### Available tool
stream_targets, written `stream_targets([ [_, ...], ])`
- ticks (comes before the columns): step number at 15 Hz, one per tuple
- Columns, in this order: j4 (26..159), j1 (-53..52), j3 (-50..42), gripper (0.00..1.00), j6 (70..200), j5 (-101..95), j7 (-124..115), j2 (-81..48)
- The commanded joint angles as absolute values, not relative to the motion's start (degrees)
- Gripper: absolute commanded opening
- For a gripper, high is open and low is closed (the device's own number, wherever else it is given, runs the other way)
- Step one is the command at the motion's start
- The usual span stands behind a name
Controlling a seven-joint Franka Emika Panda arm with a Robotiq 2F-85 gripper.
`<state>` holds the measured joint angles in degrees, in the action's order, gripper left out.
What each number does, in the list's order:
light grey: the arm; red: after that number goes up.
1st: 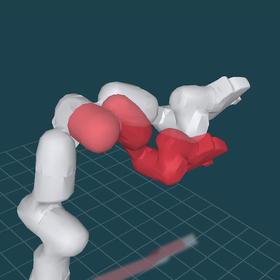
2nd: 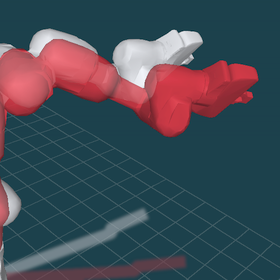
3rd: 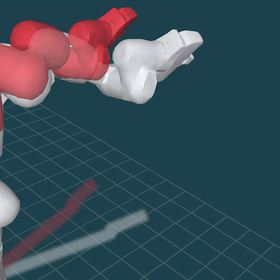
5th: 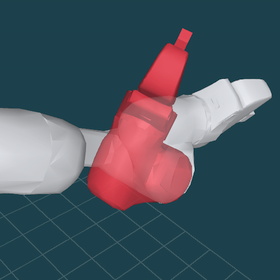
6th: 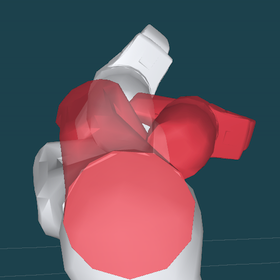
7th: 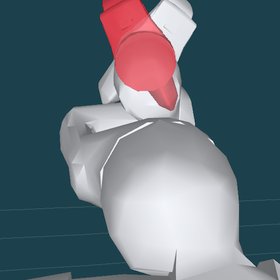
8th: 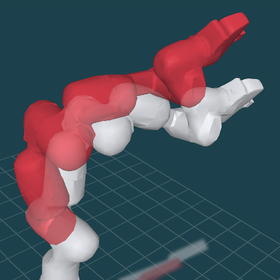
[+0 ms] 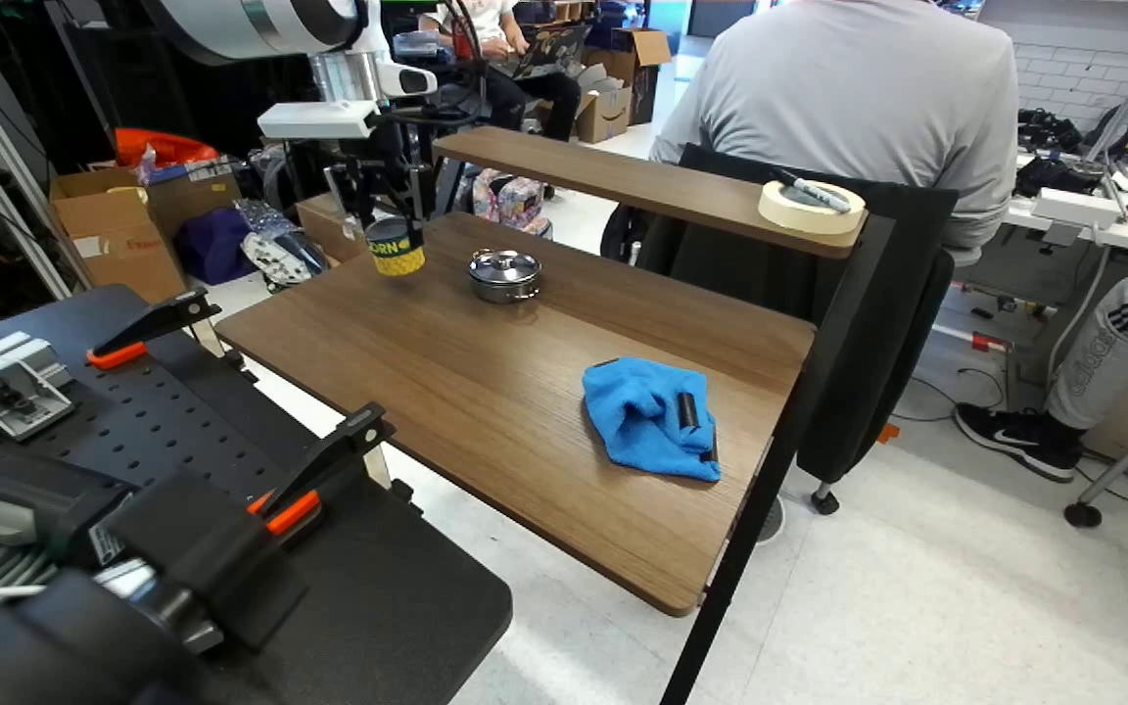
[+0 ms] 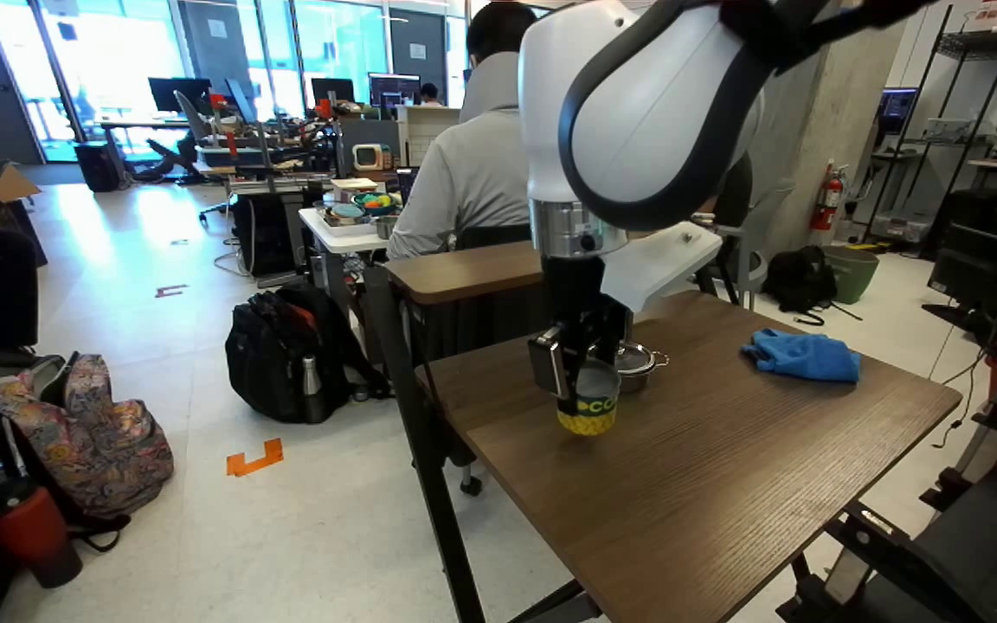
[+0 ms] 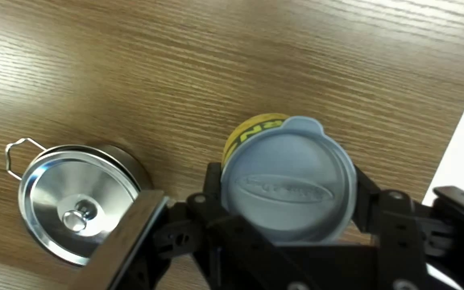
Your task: Put the can on the right side of the pot
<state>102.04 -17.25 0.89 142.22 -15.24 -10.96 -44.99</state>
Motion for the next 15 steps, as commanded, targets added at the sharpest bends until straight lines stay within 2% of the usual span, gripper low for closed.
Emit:
stream_targets([
  [1, 92.34, -17.28, 1.67, 0.46, 136.3, -14.12, -7.41, -51.52],
  [2, 90.82, -17.4, 1.63, 0.46, 135.29, -14.26, -6.98, -52.54],
  [3, 89.46, -17.41, 1.7, 0.64, 134.15, -14.23, -6.57, -53.49],
  [4, 88.27, -17.73, 1.38, 0.93, 132.46, -14.69, -6.22, -54.13],
  [5, 87.32, -17.82, 1.28, 0.94, 130.96, -14.94, -5.9, -54.25],
  [6, 86.57, -17.83, 1.31, 0.99, 129.37, -15.04, -5.43, -54.52],
  [9, 87.04, -17.41, 1.88, 1.0, 125.45, -14.91, -3.84, -53.23],
  [15, 102.97, -13.61, 4.76, 1.0, 125.93, -13.15, 1.01, -39.21],
])
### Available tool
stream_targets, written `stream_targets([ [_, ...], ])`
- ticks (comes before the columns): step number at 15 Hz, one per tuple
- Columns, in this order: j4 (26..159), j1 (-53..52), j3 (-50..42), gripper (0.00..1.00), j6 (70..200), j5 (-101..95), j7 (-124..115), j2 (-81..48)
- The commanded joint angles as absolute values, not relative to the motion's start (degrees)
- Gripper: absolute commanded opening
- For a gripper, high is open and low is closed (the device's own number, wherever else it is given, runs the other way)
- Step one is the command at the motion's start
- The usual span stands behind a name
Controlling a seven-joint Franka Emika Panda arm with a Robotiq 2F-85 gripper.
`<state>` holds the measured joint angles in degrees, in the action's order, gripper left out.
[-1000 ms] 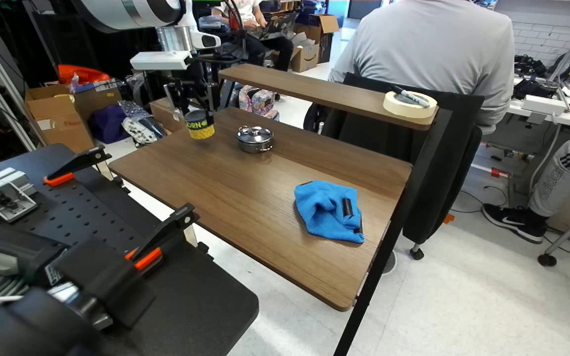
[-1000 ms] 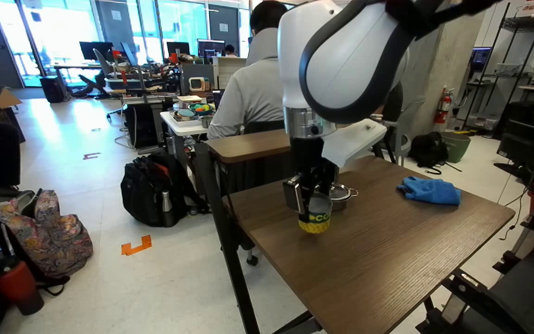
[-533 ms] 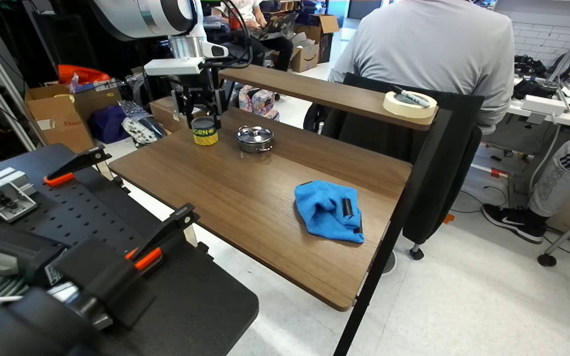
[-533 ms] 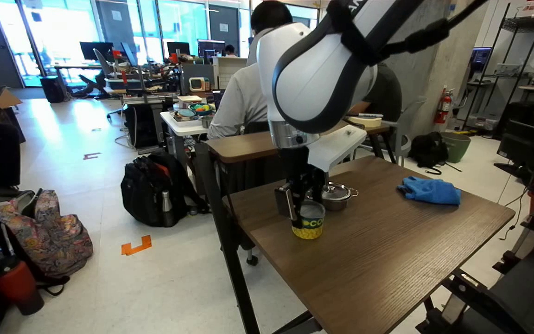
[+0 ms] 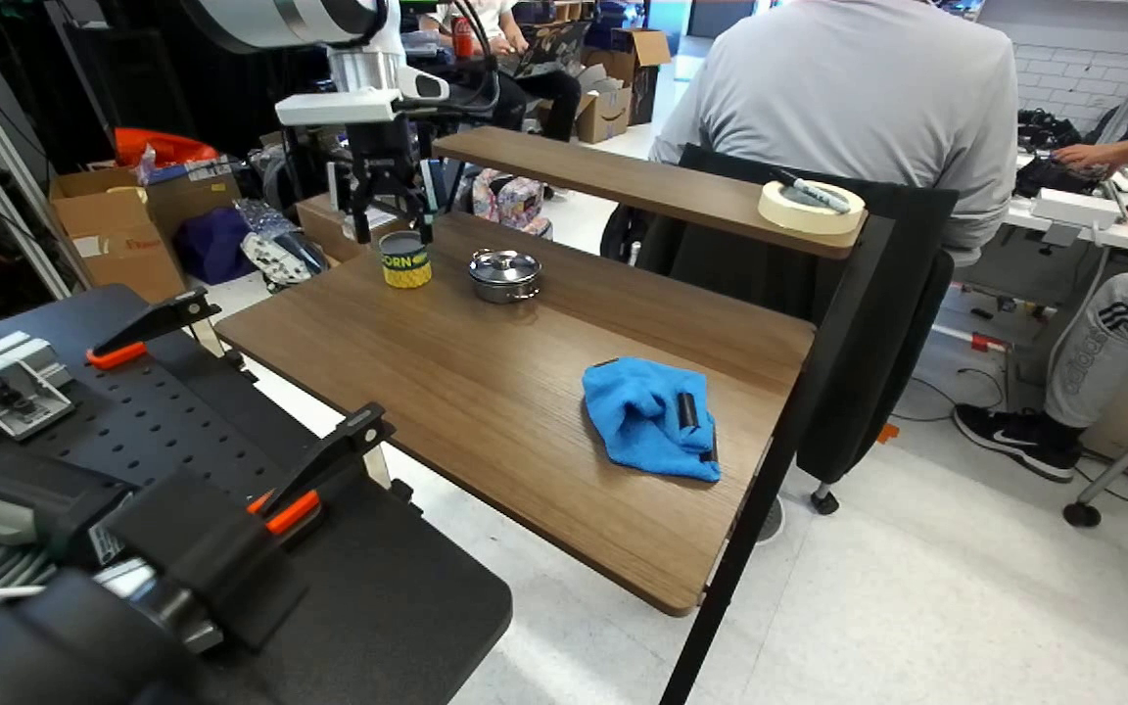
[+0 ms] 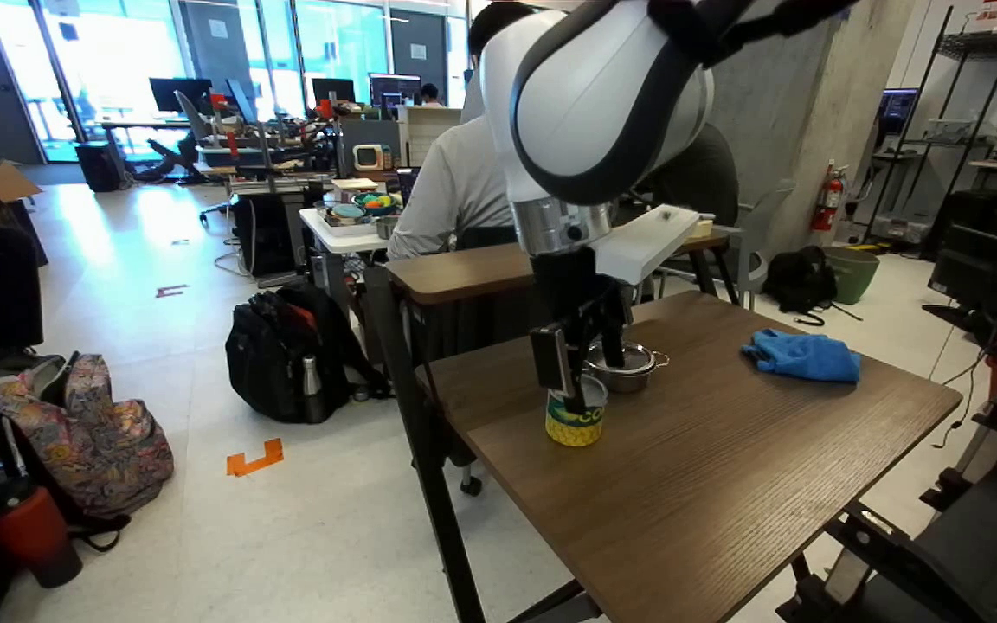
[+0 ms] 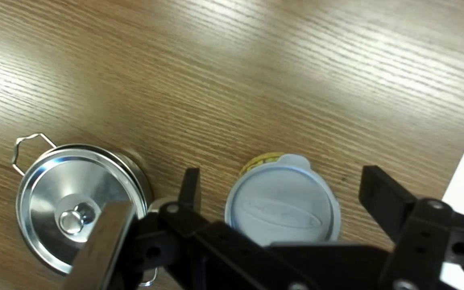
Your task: Put the can on the right side of the pot
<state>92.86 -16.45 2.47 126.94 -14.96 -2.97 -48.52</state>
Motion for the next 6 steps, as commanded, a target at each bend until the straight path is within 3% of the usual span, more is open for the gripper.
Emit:
stream_targets([
  [1, 106.38, -12.36, 5.38, 1.0, 127.14, -12.35, 2.26, -36.54],
  [2, 109.1, -11.31, 5.76, 1.0, 127.57, -11.51, 3.21, -34.31],
  [3, 100.69, -14.02, 4.12, 1.0, 126.72, -13.49, 0.23, -41.41],
  [6, 106.61, -11.99, 4.89, 1.0, 126.81, -12.61, 2.0, -36.11],
])
